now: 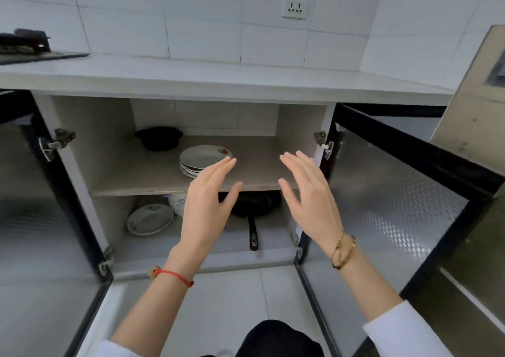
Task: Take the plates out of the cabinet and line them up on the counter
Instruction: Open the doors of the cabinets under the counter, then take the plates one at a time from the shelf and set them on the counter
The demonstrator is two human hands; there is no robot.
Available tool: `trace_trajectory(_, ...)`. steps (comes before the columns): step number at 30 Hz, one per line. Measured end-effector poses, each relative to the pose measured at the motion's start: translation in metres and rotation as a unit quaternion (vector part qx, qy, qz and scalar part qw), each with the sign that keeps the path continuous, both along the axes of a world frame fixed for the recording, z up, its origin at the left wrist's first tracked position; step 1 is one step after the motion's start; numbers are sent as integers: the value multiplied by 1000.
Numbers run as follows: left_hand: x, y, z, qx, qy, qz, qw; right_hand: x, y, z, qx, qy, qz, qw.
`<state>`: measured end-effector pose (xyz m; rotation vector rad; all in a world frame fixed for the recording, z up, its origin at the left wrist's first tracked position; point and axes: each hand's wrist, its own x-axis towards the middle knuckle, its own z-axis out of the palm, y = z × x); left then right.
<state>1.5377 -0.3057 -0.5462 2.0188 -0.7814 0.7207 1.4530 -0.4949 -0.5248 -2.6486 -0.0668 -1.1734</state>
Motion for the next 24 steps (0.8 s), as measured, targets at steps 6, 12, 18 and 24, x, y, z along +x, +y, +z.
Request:
trace_trajectory(6,58,40,-14,0,29,92,995,79,5,-24,47,48,33,997)
trace_trajectory(12,132,50,-25,17,56,136,989,168,-9,-42,81,95,41,991)
trace_trajectory(18,224,39,-39,0,111,163,980,262,-25,-59,109,139,43,983)
trace_trajectory(24,307,21,-56,4,199,180,963,336,-38,-86,152,198,31,968)
